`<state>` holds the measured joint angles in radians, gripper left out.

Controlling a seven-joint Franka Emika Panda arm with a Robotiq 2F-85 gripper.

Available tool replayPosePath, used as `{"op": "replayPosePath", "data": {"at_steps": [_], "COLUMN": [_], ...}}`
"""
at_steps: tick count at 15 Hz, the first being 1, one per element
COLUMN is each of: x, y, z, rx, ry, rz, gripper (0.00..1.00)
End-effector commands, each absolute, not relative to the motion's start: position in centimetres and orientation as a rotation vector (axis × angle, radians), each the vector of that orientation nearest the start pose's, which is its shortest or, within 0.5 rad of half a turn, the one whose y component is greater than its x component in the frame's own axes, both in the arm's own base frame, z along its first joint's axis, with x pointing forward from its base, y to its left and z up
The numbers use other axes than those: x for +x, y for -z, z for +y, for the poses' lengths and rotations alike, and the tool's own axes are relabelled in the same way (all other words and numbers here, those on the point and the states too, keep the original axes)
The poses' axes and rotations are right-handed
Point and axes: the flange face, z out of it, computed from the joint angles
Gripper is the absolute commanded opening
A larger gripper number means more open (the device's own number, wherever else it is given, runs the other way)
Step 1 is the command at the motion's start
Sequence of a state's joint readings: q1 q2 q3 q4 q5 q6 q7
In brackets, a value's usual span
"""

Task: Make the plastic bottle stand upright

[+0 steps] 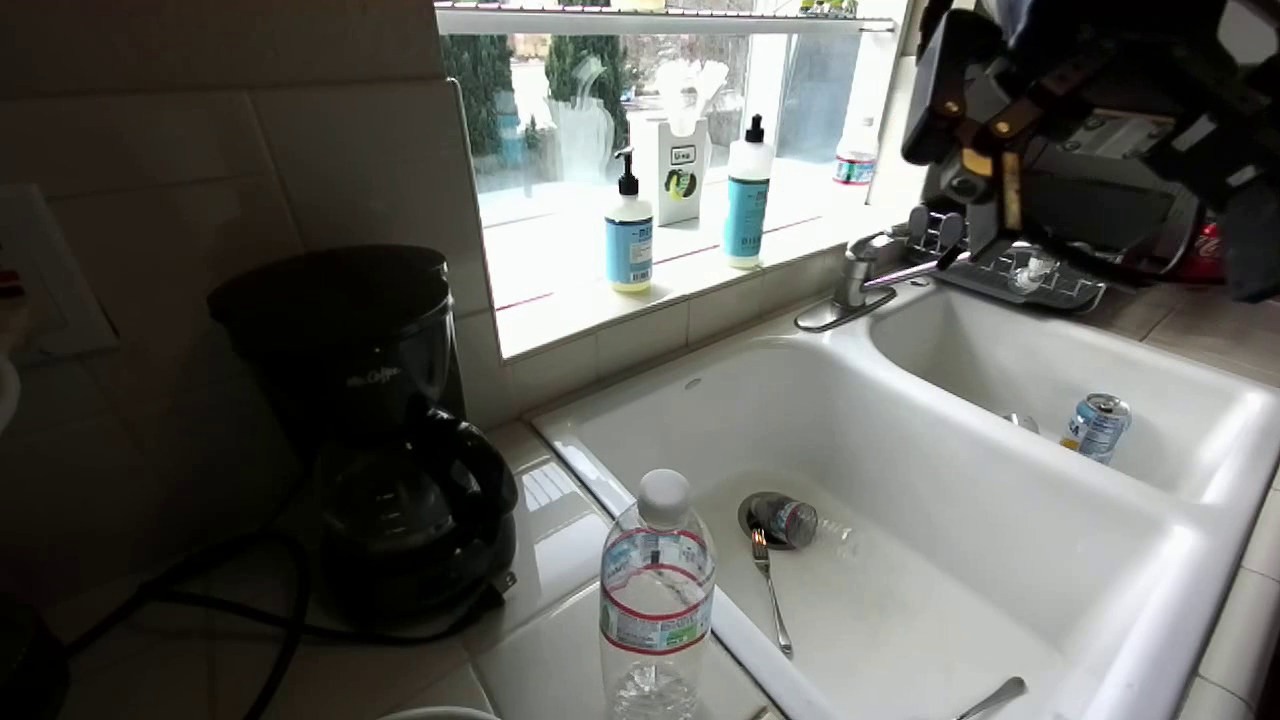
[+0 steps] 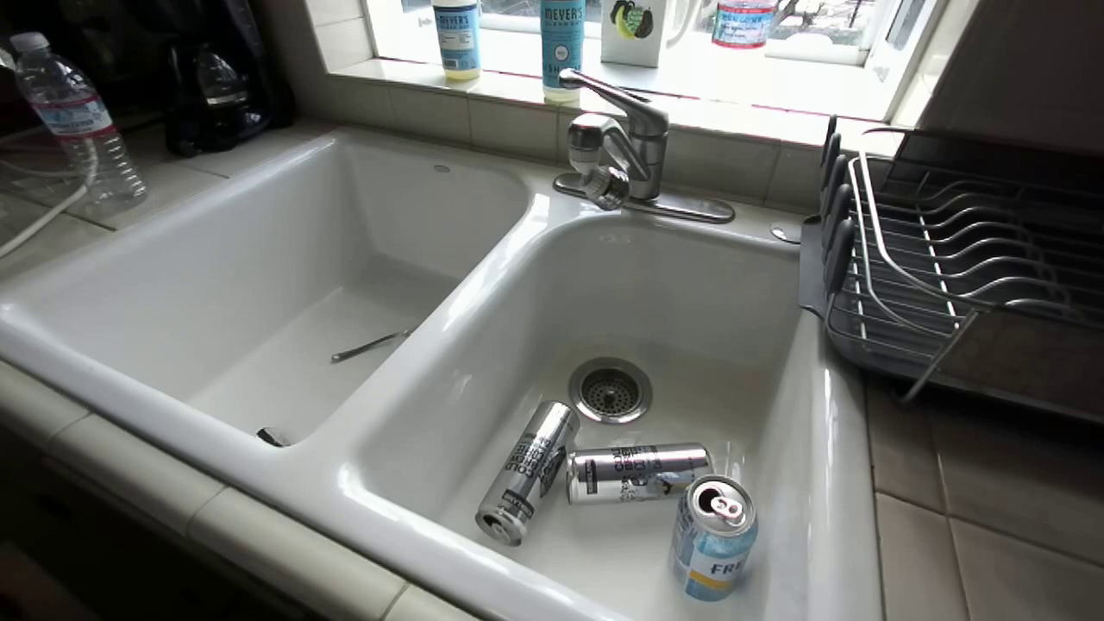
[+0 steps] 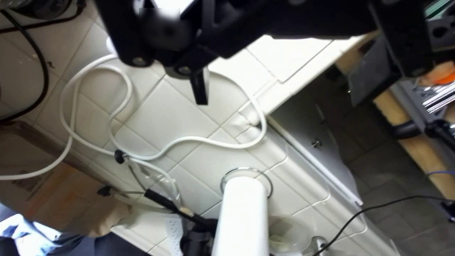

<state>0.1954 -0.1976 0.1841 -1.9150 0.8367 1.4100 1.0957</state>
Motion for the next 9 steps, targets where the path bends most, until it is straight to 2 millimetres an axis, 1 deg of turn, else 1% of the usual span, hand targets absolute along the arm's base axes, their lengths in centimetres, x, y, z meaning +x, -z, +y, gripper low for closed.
{"op": "replayPosePath", "data": {"at_steps": [1, 4, 7, 8, 9], "x": [38.1, 37.2, 36.8, 36.9, 37.4], "y": [-61.4, -62.8, -63.4, -63.5, -63.0], "z": [22.4, 19.1, 16.8, 16.2, 17.1], "rx": [-2.597, -2.773, -2.938, -2.973, -2.895], "ry": [-0.903, -0.789, -0.641, -0.548, -0.663], "rz": [0.933, 0.936, 0.921, 0.919, 0.937], "gripper": [1.0, 1.0, 1.0, 1.0, 1.0]}}
